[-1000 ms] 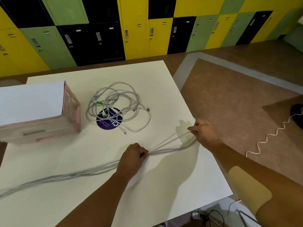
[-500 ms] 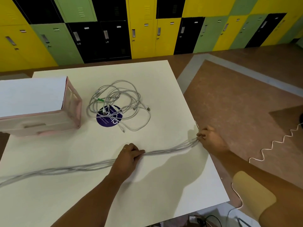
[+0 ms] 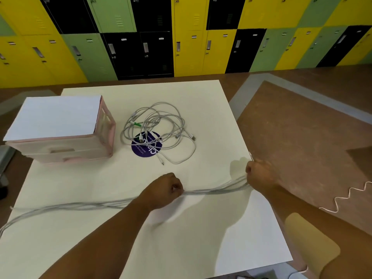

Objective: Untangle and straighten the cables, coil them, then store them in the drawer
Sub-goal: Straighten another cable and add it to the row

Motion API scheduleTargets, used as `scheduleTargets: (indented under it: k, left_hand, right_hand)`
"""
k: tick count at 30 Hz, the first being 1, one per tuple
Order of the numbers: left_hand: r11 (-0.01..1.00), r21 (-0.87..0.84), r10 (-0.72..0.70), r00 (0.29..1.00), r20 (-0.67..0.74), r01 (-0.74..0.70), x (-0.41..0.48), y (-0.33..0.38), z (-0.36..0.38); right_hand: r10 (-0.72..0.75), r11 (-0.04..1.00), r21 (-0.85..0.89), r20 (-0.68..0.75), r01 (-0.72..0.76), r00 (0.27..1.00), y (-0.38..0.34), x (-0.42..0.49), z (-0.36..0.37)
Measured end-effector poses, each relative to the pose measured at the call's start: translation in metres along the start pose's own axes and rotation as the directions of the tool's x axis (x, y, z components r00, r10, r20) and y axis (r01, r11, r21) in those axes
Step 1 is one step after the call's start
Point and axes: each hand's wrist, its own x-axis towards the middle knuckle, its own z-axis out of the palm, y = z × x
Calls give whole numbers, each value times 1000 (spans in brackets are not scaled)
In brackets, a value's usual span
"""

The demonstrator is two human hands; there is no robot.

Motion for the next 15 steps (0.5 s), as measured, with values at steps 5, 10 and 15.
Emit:
scheduleTargets:
  k: [5, 10, 15]
  left_hand:
    - [995, 20, -97, 989, -113, 99, 12, -25, -31]
    - [986, -21, -169, 960, -225, 168, 23, -49, -57]
    - [988, 31, -140, 968, -210, 150, 35, -62, -68]
  right_hand:
    - [-167, 985, 45, 11, 166, 986, -62, 18, -6]
    - [-353, 911, 255, 70, 326, 933, -136, 27, 2]
    - [-448, 866, 330, 173, 377, 877, -188, 32, 14]
